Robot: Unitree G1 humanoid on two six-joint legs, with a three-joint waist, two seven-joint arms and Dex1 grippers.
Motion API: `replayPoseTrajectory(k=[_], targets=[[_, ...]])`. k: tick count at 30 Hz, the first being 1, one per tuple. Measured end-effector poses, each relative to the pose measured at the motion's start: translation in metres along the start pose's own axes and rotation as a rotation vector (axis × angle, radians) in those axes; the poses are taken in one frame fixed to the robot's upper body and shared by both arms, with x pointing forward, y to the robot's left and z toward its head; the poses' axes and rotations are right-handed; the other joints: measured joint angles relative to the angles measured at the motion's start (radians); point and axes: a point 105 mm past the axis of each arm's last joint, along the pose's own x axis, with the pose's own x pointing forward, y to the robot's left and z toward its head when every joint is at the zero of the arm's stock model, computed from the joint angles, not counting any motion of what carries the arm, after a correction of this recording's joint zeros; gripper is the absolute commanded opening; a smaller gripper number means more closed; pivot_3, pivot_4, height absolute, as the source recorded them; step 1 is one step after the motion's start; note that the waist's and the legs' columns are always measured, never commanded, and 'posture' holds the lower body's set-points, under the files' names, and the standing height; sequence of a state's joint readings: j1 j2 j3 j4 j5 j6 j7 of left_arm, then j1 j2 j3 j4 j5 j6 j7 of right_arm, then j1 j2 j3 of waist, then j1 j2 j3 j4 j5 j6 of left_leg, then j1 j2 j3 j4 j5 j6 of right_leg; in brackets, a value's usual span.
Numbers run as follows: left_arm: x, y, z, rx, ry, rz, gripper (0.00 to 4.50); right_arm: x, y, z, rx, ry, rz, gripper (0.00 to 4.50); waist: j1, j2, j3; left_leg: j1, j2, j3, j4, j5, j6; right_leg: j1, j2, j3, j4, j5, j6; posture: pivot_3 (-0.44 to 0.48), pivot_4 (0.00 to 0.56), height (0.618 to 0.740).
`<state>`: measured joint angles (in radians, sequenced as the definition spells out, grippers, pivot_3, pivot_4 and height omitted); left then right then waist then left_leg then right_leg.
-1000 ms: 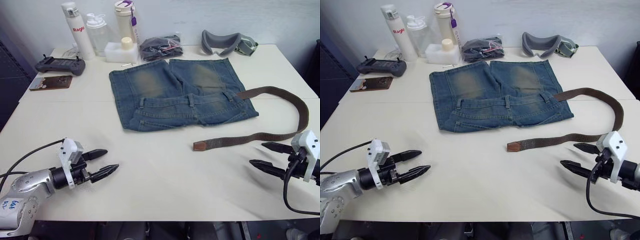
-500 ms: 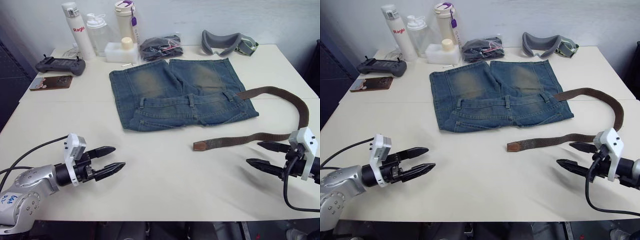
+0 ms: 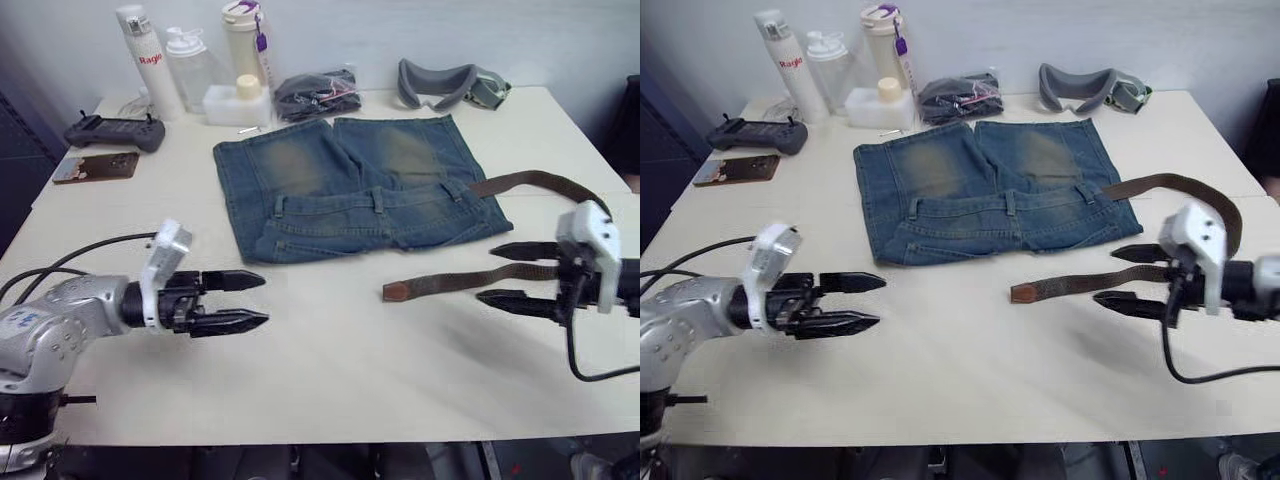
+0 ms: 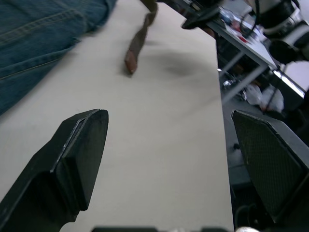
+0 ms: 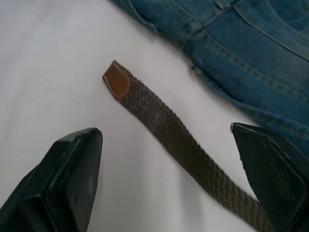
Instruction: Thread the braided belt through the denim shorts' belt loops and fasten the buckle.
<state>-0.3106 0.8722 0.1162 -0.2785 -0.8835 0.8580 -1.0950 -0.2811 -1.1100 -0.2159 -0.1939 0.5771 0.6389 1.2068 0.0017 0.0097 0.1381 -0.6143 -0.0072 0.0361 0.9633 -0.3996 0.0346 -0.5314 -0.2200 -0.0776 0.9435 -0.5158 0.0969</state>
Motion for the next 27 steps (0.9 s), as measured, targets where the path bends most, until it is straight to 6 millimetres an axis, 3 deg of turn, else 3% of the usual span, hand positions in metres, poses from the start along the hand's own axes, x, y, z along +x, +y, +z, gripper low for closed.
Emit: replayPoseTrajectory(k=[4, 6, 12, 16, 21, 22, 27], targets=[[0.024, 0.015, 0.000, 0.074, 0.042, -0.071, 4.45, 0.033, 0.002, 0.012, -0.063, 0.013, 0.115, 4.50, -0.003, -0.001, 0.001, -0.001, 0.000, 0.000, 0.000, 0.000, 0.000, 0.000, 0.001, 0.000, 0.000, 0.002, 0.005, 0.000, 0.150, 0.627], [0.032, 0.028, 0.001, 0.141, 0.061, -0.039, 4.45, 0.044, -0.002, 0.006, -0.084, 0.060, 0.149, 4.50, -0.002, -0.002, 0.001, -0.001, -0.001, 0.000, 0.000, 0.001, 0.001, 0.000, 0.001, 0.000, 0.000, 0.009, 0.019, 0.000, 0.150, 0.627], [0.040, 0.053, -0.015, 0.194, 0.092, 0.050, 4.45, 0.068, -0.001, -0.024, -0.118, 0.186, 0.237, 4.50, -0.005, -0.002, 0.001, -0.001, -0.001, 0.000, 0.000, 0.001, 0.001, 0.000, 0.001, 0.000, 0.001, 0.010, 0.020, 0.000, 0.150, 0.627], [0.047, 0.053, -0.015, 0.205, 0.067, 0.036, 4.50, 0.073, -0.010, -0.029, -0.185, 0.215, 0.211, 2.85, -0.005, -0.002, 0.001, 0.000, -0.001, 0.000, 0.000, 0.004, -0.002, -0.001, 0.000, 0.000, 0.001, 0.012, 0.023, 0.000, 0.150, 0.627], [0.062, 0.051, -0.002, 0.212, 0.008, -0.008, 4.50, 0.070, -0.006, -0.025, -0.202, 0.200, 0.259, 0.27, 0.001, -0.002, 0.001, -0.001, -0.001, -0.002, 0.000, 0.005, -0.003, -0.001, -0.001, -0.001, 0.001, 0.012, 0.023, 0.000, 0.150, 0.627], [0.065, 0.050, 0.001, 0.212, -0.004, -0.019, 4.50, 0.070, -0.005, -0.022, -0.197, 0.184, 0.262, 0.02, -0.001, -0.002, 0.001, -0.001, -0.001, -0.002, 0.000, 0.005, -0.003, -0.001, 0.000, -0.001, 0.001, 0.012, 0.023, 0.000, 0.150, 0.627], [0.088, 0.039, 0.007, 0.199, -0.073, -0.108, 4.50, 0.061, 0.001, 0.011, -0.153, 0.054, 0.261, 0.02, -0.003, -0.002, 0.001, -0.001, -0.001, -0.002, 0.000, 0.005, -0.003, 0.000, 0.000, -0.001, 0.001, 0.012, 0.024, 0.000, 0.150, 0.627]])
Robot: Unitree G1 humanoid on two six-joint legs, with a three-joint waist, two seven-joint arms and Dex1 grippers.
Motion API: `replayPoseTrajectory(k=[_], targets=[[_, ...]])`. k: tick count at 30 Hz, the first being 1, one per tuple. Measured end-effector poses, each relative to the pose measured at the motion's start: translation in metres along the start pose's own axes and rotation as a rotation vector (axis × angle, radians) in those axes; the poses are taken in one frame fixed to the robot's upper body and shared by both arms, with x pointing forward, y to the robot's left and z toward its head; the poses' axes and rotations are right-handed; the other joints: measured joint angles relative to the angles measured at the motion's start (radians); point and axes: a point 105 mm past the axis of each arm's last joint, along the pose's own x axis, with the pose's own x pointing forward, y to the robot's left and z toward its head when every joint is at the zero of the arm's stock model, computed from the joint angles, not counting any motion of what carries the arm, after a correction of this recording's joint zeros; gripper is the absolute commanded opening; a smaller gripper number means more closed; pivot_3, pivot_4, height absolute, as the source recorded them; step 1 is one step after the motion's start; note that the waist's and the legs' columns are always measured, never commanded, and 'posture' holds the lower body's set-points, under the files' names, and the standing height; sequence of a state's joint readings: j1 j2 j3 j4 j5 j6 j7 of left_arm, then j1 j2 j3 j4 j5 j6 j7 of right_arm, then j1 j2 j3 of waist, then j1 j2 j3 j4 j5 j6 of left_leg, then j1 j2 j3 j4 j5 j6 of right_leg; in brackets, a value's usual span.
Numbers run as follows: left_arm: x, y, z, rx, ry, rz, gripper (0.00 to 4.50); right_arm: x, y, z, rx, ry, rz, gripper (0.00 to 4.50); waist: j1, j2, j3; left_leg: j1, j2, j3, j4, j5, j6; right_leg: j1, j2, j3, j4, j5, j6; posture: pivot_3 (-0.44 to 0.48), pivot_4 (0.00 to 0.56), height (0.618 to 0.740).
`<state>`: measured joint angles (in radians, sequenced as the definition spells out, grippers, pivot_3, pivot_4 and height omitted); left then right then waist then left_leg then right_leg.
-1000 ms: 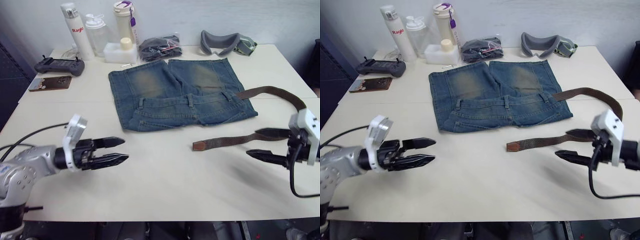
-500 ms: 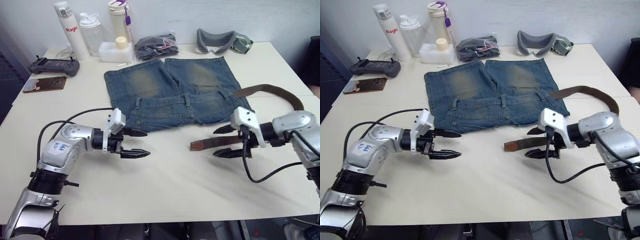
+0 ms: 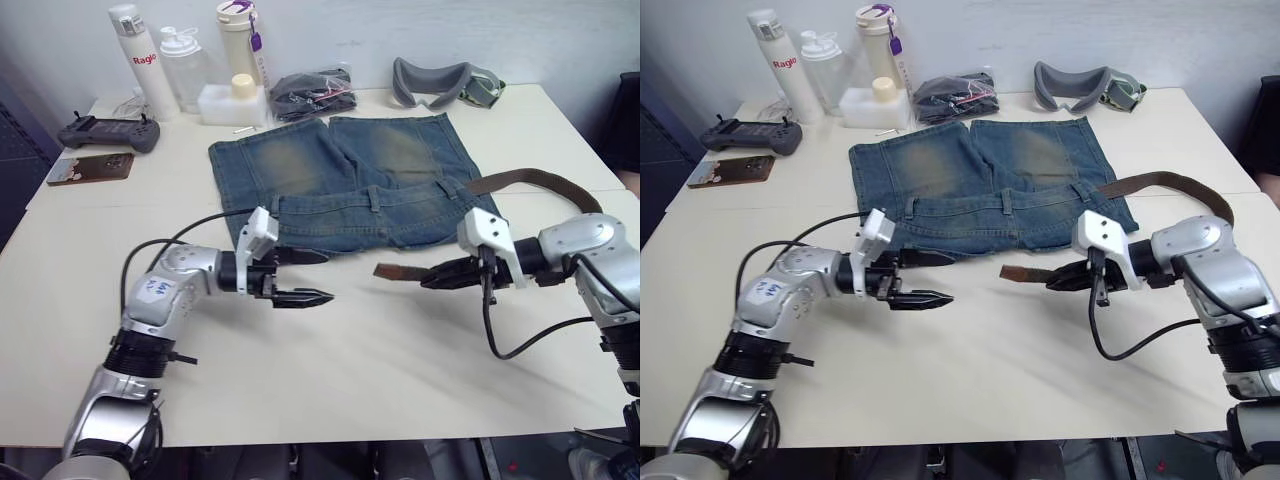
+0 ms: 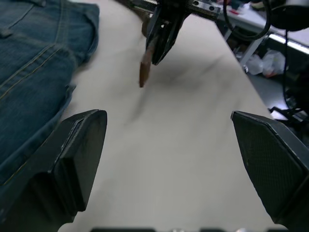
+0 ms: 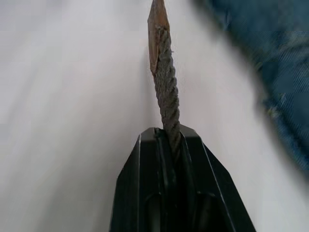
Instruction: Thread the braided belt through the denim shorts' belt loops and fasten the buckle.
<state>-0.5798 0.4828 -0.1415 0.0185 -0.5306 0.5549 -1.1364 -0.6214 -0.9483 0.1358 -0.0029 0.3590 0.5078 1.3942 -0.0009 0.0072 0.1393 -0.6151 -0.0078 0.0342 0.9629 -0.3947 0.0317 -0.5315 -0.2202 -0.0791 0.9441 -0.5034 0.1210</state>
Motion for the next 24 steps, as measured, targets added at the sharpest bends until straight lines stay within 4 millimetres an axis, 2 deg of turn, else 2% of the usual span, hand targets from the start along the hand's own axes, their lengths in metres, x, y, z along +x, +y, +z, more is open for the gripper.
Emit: replayPoseTrajectory(k=[2, 6, 10, 13, 20, 21, 24], targets=[[0.014, -0.003, 0.003, 0.006, -0.022, -0.035, 4.50, -0.003, 0.005, 0.013, 0.012, -0.048, 0.008, 0.02, 0.001, 0.000, 0.000, 0.000, 0.000, 0.000, 0.000, 0.000, 0.000, 0.000, 0.000, -0.001, 0.000, 0.000, 0.000, 0.000, 0.150, 0.627], [0.037, 0.001, 0.023, 0.042, -0.092, -0.055, 4.50, -0.003, 0.019, 0.034, 0.027, -0.111, 0.052, 0.02, 0.004, -0.001, 0.000, 0.000, 0.000, 0.000, 0.000, 0.001, 0.000, 0.001, 0.000, -0.001, -0.001, 0.001, 0.001, 0.000, 0.150, 0.627], [0.051, 0.002, 0.030, 0.025, -0.141, -0.072, 4.50, -0.005, 0.027, 0.043, 0.038, -0.129, 0.058, 0.02, 0.004, -0.001, 0.001, 0.000, 0.000, 0.000, 0.000, 0.001, 0.001, 0.002, 0.000, -0.001, -0.002, 0.001, 0.002, 0.000, 0.150, 0.627], [0.057, 0.002, 0.028, -0.006, -0.149, -0.075, 3.60, -0.004, 0.028, 0.040, 0.062, -0.123, 0.046, 0.00, 0.004, -0.001, 0.001, 0.000, 0.000, 0.000, 0.000, 0.001, 0.001, 0.002, 0.000, -0.001, -0.002, 0.001, 0.003, 0.000, 0.150, 0.627], [0.060, -0.001, 0.034, -0.050, -0.161, -0.114, 0.37, -0.008, 0.028, 0.040, 0.077, -0.126, 0.020, 0.00, 0.005, -0.001, 0.001, 0.000, 0.000, 0.000, 0.000, 0.001, 0.001, 0.002, 0.001, -0.001, -0.002, 0.001, 0.003, 0.000, 0.150, 0.627], [0.060, -0.002, 0.035, -0.053, -0.160, -0.121, 0.05, -0.008, 0.028, 0.040, 0.083, -0.131, 0.011, 0.00, 0.007, -0.001, 0.001, 0.000, 0.000, 0.000, 0.000, 0.001, 0.002, 0.002, 0.000, -0.001, -0.002, 0.002, 0.003, 0.000, 0.150, 0.627], [0.063, -0.003, 0.035, -0.068, -0.162, -0.132, 0.05, -0.008, 0.028, 0.037, 0.097, -0.134, -0.011, 0.00, 0.008, -0.002, 0.001, 0.000, 0.000, 0.000, 0.000, 0.001, 0.002, 0.002, 0.000, -0.001, -0.002, 0.002, 0.003, 0.000, 0.150, 0.627]])
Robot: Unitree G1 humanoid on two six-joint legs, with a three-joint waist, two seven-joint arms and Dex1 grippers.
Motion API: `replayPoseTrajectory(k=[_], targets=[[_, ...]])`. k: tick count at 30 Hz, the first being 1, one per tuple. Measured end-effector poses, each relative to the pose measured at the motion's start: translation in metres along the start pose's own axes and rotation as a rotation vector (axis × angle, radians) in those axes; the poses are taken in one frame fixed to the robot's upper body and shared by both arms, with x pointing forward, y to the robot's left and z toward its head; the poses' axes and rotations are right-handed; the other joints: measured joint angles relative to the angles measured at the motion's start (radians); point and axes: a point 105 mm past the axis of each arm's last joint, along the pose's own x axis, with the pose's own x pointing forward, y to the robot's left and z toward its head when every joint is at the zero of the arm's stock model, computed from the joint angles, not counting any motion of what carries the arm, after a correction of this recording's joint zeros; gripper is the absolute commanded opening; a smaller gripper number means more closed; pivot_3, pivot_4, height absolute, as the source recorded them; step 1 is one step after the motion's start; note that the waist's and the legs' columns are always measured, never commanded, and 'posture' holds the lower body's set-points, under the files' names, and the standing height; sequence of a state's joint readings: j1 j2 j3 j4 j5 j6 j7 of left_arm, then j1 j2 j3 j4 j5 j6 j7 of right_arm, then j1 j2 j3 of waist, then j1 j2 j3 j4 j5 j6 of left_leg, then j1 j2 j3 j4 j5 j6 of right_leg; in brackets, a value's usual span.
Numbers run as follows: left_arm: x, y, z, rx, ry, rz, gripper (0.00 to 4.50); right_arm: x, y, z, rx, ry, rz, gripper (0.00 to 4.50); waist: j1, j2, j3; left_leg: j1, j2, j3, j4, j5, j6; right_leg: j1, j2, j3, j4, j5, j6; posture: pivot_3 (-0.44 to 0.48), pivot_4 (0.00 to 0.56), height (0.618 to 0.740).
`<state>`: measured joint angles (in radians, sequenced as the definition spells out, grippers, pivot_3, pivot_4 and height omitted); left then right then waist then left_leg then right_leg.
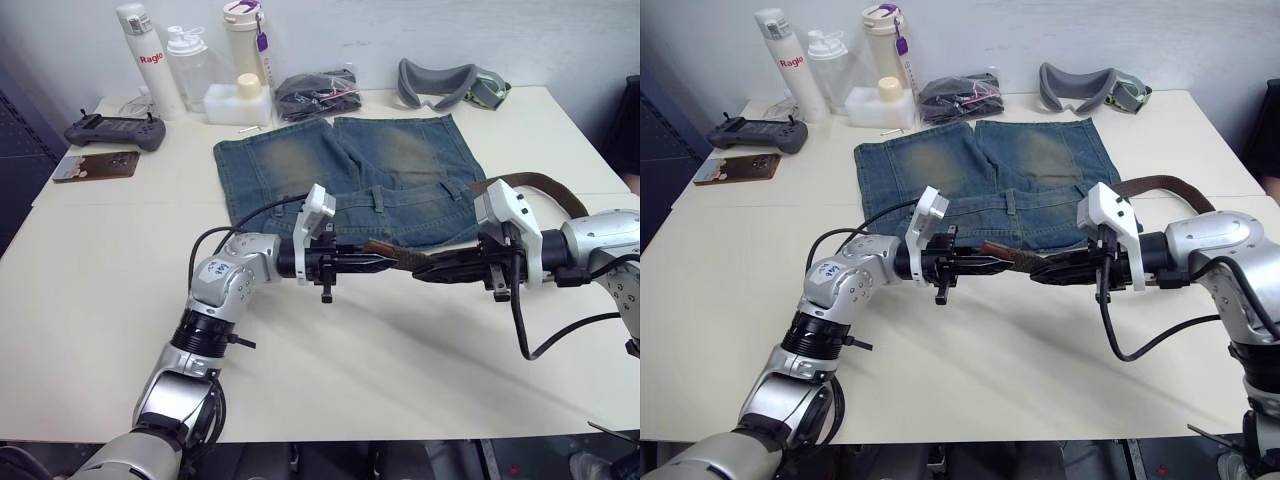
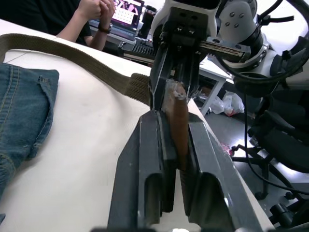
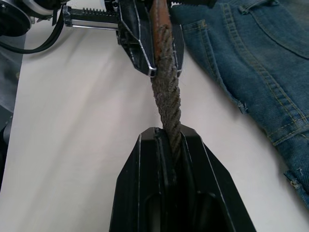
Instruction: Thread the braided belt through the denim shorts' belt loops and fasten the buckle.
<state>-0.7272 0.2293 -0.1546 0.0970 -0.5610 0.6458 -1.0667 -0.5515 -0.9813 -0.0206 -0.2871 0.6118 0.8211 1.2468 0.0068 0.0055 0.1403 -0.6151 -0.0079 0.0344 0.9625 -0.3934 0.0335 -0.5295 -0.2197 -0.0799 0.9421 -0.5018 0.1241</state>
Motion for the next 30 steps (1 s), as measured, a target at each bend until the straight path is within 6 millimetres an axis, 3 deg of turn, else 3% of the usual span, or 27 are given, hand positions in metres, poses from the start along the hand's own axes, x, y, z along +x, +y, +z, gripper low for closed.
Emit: replayPoseTrajectory(k=[1, 2, 5, 7, 10, 12, 14, 15, 17, 18, 21, 23, 26, 27, 30], targets=[[0.002, 0.000, 0.000, -0.002, -0.003, -0.003, 0.05, -0.001, 0.000, -0.001, 0.008, -0.005, -0.015, 0.00, 0.002, 0.000, 0.000, 0.000, 0.000, 0.000, 0.000, 0.000, 0.000, 0.000, 0.000, 0.000, 0.000, 0.000, 0.000, 0.000, 0.150, 0.627], [0.004, 0.000, 0.001, -0.002, -0.008, -0.006, 0.00, -0.003, -0.001, -0.001, 0.012, -0.011, -0.031, 0.88, 0.004, 0.000, 0.000, 0.000, 0.000, 0.000, 0.000, 0.000, 0.000, 0.000, 0.000, 0.000, 0.000, 0.000, 0.000, 0.000, 0.150, 0.627], [0.015, -0.002, 0.008, 0.005, -0.029, -0.036, 0.00, -0.015, -0.003, -0.006, 0.048, -0.028, -0.116, 2.04, 0.020, -0.001, 0.001, 0.000, 0.000, 0.000, 0.000, 0.000, 0.001, 0.000, 0.000, 0.000, 0.000, 0.000, 0.000, 0.000, 0.150, 0.627], [0.018, 0.000, 0.009, 0.001, -0.035, -0.033, 0.00, -0.030, -0.008, -0.004, 0.074, -0.068, -0.208, 2.97, 0.021, -0.001, 0.001, 0.000, 0.000, 0.000, 0.000, 0.001, 0.001, 0.001, -0.001, -0.001, -0.001, 0.001, 0.001, 0.000, 0.150, 0.627], [0.021, 0.008, 0.000, -0.012, 0.007, 0.010, 0.00, -0.078, -0.012, 0.010, 0.138, -0.231, -0.417, 4.46, 0.023, -0.001, 0.001, 0.000, 0.000, 0.000, 0.000, 0.001, 0.002, 0.002, -0.001, -0.001, -0.001, 0.001, 0.002, 0.000, 0.150, 0.627], [0.024, 0.009, -0.008, -0.070, 0.021, 0.021, 0.00, -0.114, -0.002, 0.014, 0.183, -0.380, -0.558, 4.46, 0.023, -0.003, 0.001, 0.000, 0.000, -0.002, 0.000, 0.001, 0.001, 0.004, 0.000, -0.003, -0.002, 0.001, 0.002, 0.000, 0.150, 0.627], [0.032, 0.008, -0.006, -0.140, -0.010, 0.019, 0.00, -0.121, 0.021, -0.001, 0.294, -0.516, -0.565, 4.46, 0.027, -0.003, 0.001, 0.001, 0.001, -0.004, -0.001, 0.002, 0.001, 0.006, 0.000, -0.005, -0.002, 0.001, 0.002, 0.000, 0.150, 0.627], [0.033, 0.008, -0.005, -0.147, -0.014, 0.019, 0.00, -0.119, 0.023, -0.004, 0.314, -0.525, -0.557, 4.46, 0.027, -0.003, 0.001, 0.001, 0.001, -0.005, 0.000, 0.002, 0.001, 0.007, 0.001, -0.005, -0.002, 0.001, 0.002, 0.000, 0.150, 0.627], [0.047, 0.006, 0.000, -0.237, -0.044, 0.002, 0.00, -0.109, 0.054, -0.036, 0.497, -0.617, -0.524, 4.46, 0.040, -0.004, 0.002, 0.000, 0.001, -0.005, -0.001, 0.003, 0.002, 0.008, 0.001, -0.004, -0.002, 0.000, 0.002, 0.000, 0.150, 0.627], [0.051, 0.004, 0.004, -0.269, -0.057, -0.009, 0.00, -0.097, 0.070, -0.052, 0.605, -0.657, -0.499, 4.46, 0.044, -0.003, 0.002, 0.000, 0.002, -0.006, 0.000, 0.003, 0.001, 0.009, 0.001, -0.004, -0.002, -0.002, 0.003, 0.000, 0.150, 0.627], [0.056, 0.003, 0.009, -0.374, -0.067, -0.014, 0.00, -0.070, 0.097, -0.076, 0.784, -0.725, -0.485, 4.46, 0.034, 0.004, 0.002, 0.003, 0.000, -0.001, -0.001, 0.002, 0.005, 0.009, 0.001, 0.003, -0.002, -0.002, 0.002, 0.000, 0.150, 0.627], [0.063, -0.003, 0.013, -0.432, -0.066, -0.049, 0.00, -0.047, 0.098, -0.079, 0.839, -0.767, -0.455, 4.46, 0.024, 0.003, 0.002, 0.001, 0.001, -0.003, -0.003, 0.002, 0.007, 0.007, 0.001, 0.001, -0.001, -0.005, -0.003, 0.000, 0.150, 0.627], [0.065, -0.010, 0.010, -0.510, -0.046, -0.071, 0.00, -0.022, 0.087, -0.062, 0.822, -0.902, -0.434, 4.46, 0.038, 0.005, 0.000, -0.001, 0.001, -0.013, -0.007, 0.006, 0.000, 0.006, 0.003, -0.006, 0.003, -0.007, 0.000, 0.000, 0.150, 0.627], [0.063, -0.011, 0.010, -0.526, -0.053, -0.068, 0.00, -0.019, 0.083, -0.059, 0.823, -0.933, -0.441, 4.46, 0.037, 0.005, 0.000, -0.001, 0.001, -0.013, -0.007, 0.009, -0.008, 0.005, 0.003, -0.005, 0.004, -0.008, -0.001, 0.000, 0.150, 0.627], [0.057, -0.013, 0.013, -0.559, -0.067, -0.063, 0.00, -0.015, 0.067, -0.054, 0.820, -0.999, -0.477, 4.46, 0.022, 0.006, -0.002, -0.002, 0.001, -0.013, -0.007, 0.009, -0.008, 0.005, 0.004, -0.005, 0.004, -0.008, -0.001, 0.000, 0.150, 0.627]])
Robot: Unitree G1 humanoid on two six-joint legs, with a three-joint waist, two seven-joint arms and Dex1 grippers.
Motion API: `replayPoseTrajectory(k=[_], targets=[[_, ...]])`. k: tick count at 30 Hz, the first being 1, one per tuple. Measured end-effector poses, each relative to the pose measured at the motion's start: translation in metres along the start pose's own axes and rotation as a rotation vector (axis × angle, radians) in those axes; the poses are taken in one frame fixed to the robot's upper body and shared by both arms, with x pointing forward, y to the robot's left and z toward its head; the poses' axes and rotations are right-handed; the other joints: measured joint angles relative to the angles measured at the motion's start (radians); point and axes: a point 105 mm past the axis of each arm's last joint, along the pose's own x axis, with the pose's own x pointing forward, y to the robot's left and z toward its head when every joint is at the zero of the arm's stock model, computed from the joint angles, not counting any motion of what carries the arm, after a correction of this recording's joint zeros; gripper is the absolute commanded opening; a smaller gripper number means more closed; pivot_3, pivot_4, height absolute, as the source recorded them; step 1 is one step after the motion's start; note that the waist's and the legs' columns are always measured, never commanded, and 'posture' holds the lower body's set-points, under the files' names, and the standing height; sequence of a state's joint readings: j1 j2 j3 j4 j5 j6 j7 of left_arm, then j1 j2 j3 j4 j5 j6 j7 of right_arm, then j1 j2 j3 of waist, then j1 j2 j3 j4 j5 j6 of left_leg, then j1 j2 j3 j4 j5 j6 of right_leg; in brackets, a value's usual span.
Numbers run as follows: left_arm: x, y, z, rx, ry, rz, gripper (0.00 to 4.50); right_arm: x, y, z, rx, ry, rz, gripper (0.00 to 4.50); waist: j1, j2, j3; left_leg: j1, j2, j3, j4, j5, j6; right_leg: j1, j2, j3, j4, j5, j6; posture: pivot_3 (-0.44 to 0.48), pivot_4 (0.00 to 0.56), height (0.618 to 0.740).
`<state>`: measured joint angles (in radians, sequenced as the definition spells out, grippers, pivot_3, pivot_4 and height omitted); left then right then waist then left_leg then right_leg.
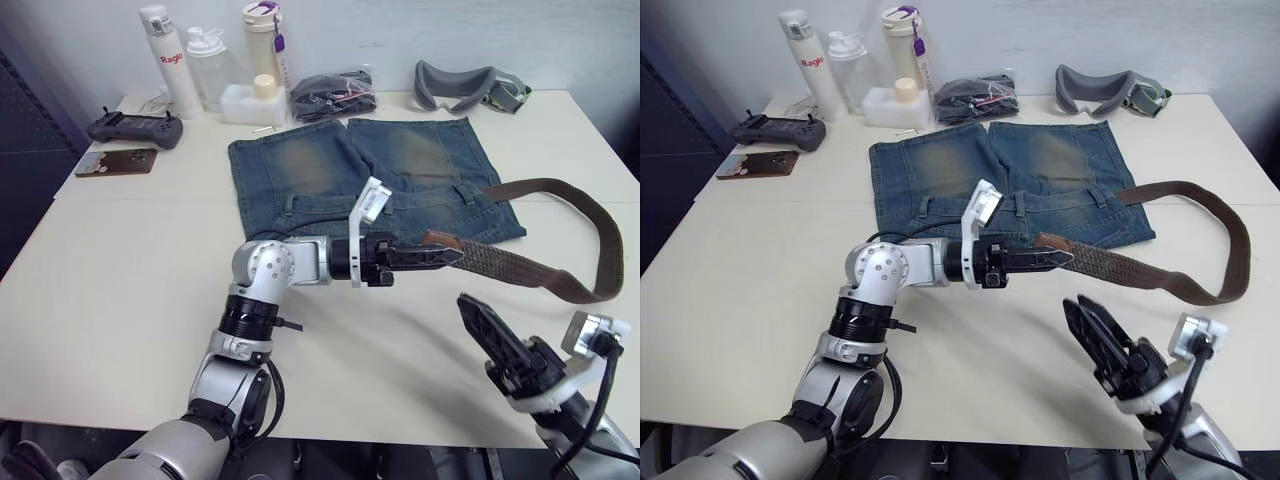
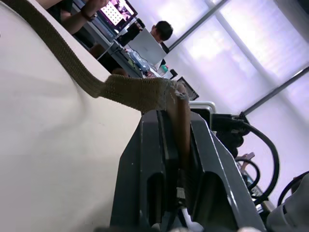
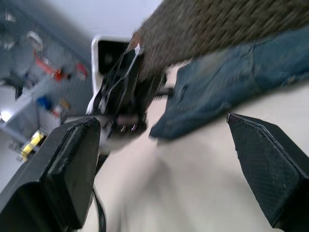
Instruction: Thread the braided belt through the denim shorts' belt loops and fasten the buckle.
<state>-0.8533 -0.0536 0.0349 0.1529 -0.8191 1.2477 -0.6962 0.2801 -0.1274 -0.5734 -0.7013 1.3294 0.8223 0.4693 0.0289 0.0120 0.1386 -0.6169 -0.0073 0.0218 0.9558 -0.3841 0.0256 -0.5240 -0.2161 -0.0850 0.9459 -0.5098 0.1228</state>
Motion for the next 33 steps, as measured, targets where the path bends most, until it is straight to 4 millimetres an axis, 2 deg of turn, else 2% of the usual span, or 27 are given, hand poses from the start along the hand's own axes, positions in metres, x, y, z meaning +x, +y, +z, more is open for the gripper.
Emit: replayPoseTrajectory(k=[7, 9, 11, 17, 21, 23, 24, 27, 29, 30, 31, 33], targets=[[-0.005, 0.005, -0.005, -0.004, 0.007, 0.066, 0.00, 0.016, -0.002, 0.012, 0.028, -0.085, 0.037, 4.46, -0.005, 0.000, 0.000, 0.001, -0.004, 0.001, 0.004, -0.003, 0.005, 0.002, -0.001, 0.004, 0.000, 0.000, 0.000, 0.000, 0.150, 0.627], [-0.007, 0.007, -0.005, -0.005, 0.000, 0.083, 0.00, 0.017, -0.003, 0.016, 0.037, -0.096, 0.043, 3.97, -0.005, -0.001, 0.000, 0.000, -0.005, 0.001, 0.004, -0.003, 0.006, 0.002, -0.001, 0.005, 0.000, 0.000, 0.000, 0.000, 0.150, 0.627], [-0.007, 0.007, -0.004, 0.009, -0.007, 0.094, 0.00, 0.018, -0.004, 0.019, 0.039, -0.096, 0.044, 3.20, -0.004, -0.001, 0.000, 0.000, -0.005, 0.001, 0.004, -0.003, 0.006, 0.002, -0.001, 0.005, 0.000, 0.000, 0.000, 0.000, 0.150, 0.627], [-0.007, 0.009, -0.004, 0.026, -0.014, 0.108, 0.00, 0.019, -0.009, 0.014, 0.062, -0.072, 0.035, 0.11, -0.005, -0.001, 0.000, 0.000, -0.006, 0.001, 0.004, -0.003, 0.006, 0.002, -0.001, 0.006, 0.000, 0.000, 0.000, 0.000, 0.150, 0.627], [-0.007, 0.011, -0.004, 0.036, -0.018, 0.115, 0.00, 0.021, -0.008, 0.014, 0.060, -0.074, 0.042, 0.11, -0.005, -0.001, 0.000, 0.000, -0.006, 0.001, 0.004, -0.003, 0.006, 0.002, -0.001, 0.006, 0.000, 0.000, 0.000, 0.000, 0.150, 0.627], [-0.008, 0.012, -0.003, 0.044, -0.020, 0.121, 0.98, 0.022, -0.009, 0.014, 0.059, -0.075, 0.040, 0.00, -0.004, -0.001, 0.000, 0.000, -0.006, 0.001, 0.004, -0.004, 0.006, 0.002, -0.001, 0.006, 0.000, 0.000, 0.000, 0.000, 0.150, 0.627], [-0.008, 0.014, -0.003, 0.046, -0.020, 0.126, 1.04, 0.022, -0.010, 0.014, 0.059, -0.075, 0.037, 0.00, -0.004, -0.001, 0.000, 0.000, -0.006, 0.001, 0.004, -0.004, 0.007, 0.002, -0.001, 0.006, 0.000, 0.000, 0.000, 0.000, 0.150, 0.627], [-0.010, 0.022, -0.007, 0.042, 0.004, 0.159, 2.36, 0.022, -0.012, 0.018, 0.044, -0.095, 0.025, 0.00, -0.004, -0.001, 0.000, 0.000, -0.007, 0.001, 0.005, -0.004, 0.007, 0.002, -0.002, 0.007, 0.000, 0.000, 0.000, 0.000, 0.150, 0.627], [-0.014, 0.031, -0.007, 0.086, 0.023, 0.194, 3.07, 0.019, -0.013, 0.023, 0.016, -0.103, 0.011, 0.00, -0.005, -0.001, 0.000, 0.000, -0.007, 0.002, 0.005, -0.004, 0.007, 0.002, -0.002, 0.007, 0.000, 0.000, 0.000, 0.000, 0.150, 0.627], [-0.018, 0.036, -0.005, 0.138, 0.037, 0.224, 3.45, 0.017, -0.015, 0.027, 0.000, -0.108, -0.005, 0.00, -0.004, -0.001, 0.000, 0.000, -0.007, 0.002, 0.005, -0.004, 0.007, 0.002, -0.002, 0.007, 0.000, 0.000, 0.000, 0.000, 0.150, 0.627], [-0.028, 0.050, 0.000, 0.304, 0.090, 0.302, 3.98, 0.009, -0.019, 0.037, -0.044, -0.129, -0.049, 0.00, -0.003, -0.001, 0.000, 0.000, -0.007, 0.003, 0.005, -0.004, 0.007, 0.001, -0.003, 0.007, 0.001, 0.000, -0.001, 0.000, 0.150, 0.627], [-0.041, 0.069, 0.012, 0.535, 0.146, 0.391, 4.41, -0.003, -0.025, 0.053, -0.104, -0.174, -0.123, 0.00, 0.000, -0.001, 0.000, -0.002, -0.007, 0.003, 0.006, -0.005, 0.008, -0.001, -0.004, 0.008, 0.000, -0.001, -0.001, 0.000, 0.150, 0.627]])
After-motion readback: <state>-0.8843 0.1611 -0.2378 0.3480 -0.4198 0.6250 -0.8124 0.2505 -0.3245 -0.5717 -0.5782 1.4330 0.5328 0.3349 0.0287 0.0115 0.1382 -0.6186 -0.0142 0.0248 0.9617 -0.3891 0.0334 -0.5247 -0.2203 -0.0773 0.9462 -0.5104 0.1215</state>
